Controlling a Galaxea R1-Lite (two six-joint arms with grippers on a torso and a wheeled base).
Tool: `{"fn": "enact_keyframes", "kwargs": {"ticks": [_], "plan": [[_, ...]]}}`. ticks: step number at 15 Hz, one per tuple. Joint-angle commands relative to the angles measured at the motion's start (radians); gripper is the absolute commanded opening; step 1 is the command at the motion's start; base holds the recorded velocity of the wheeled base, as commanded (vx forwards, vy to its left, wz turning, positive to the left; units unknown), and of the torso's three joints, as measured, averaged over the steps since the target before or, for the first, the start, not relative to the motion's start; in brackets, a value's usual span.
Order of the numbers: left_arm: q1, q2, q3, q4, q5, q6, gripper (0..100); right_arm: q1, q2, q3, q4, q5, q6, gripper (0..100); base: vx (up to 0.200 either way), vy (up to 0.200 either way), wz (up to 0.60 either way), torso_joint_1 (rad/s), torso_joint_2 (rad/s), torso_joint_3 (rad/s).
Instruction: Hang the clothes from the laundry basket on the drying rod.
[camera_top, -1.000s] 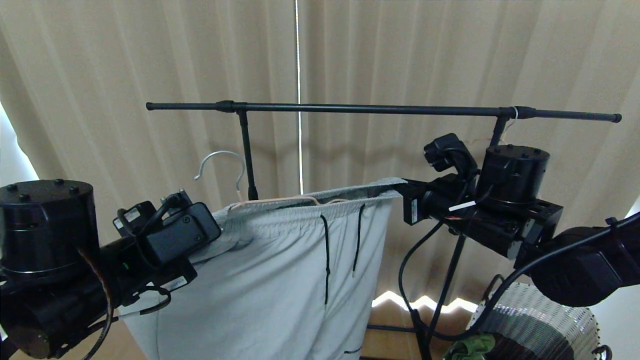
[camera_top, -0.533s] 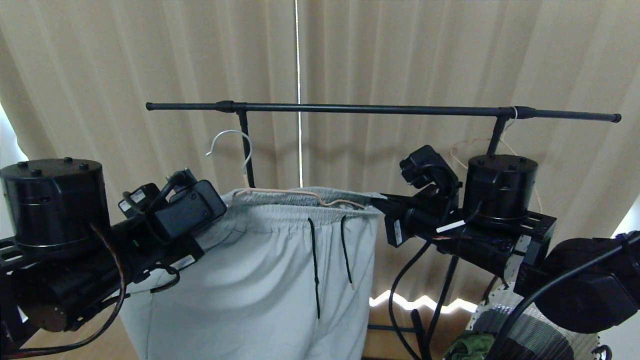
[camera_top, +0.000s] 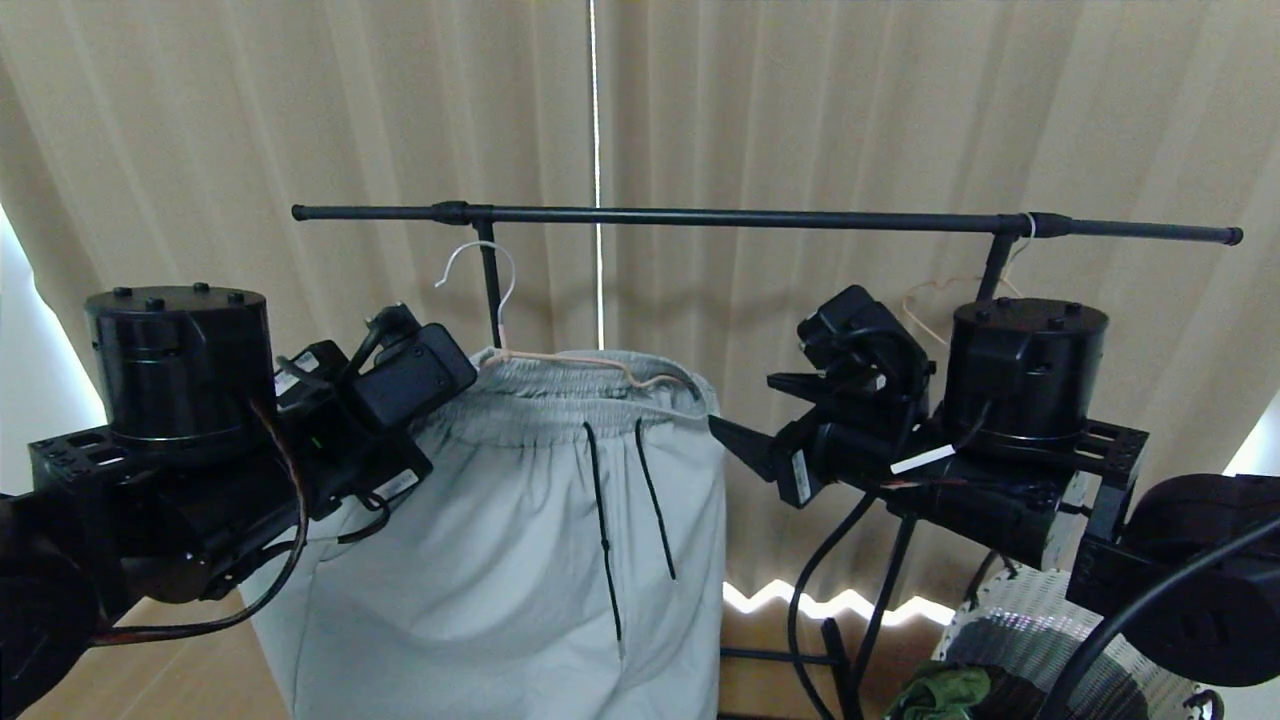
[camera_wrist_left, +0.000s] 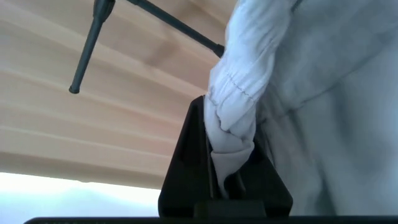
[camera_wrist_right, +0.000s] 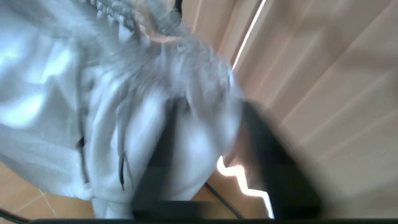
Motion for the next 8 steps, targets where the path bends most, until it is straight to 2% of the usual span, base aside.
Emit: {"fn": "enact_keyframes", "kwargs": {"ticks": [1, 5, 8], "plan": [[-0.002, 0.009, -0.002, -0.003, -0.004, -0.001, 0, 0.014, -0.017, -0.010, -0.006, 0.003, -0.002, 100, 0.000, 0.000, 0.00, 0.000, 0.00, 0.000], [0.010, 0.031, -0.009, -0.039, 0.019, -0.033, 0, 0.016, -0.026, -0.015, -0.009, 0.012, -0.090, 100, 0.000, 0.000, 0.00, 0.000, 0.00, 0.000], [0.015, 0.048, -0.006, -0.069, 0.032, -0.033, 0, 0.039, -0.031, -0.035, -0.007, 0.059, -0.128, 100, 0.000, 0.000, 0.00, 0.000, 0.00, 0.000]]}}
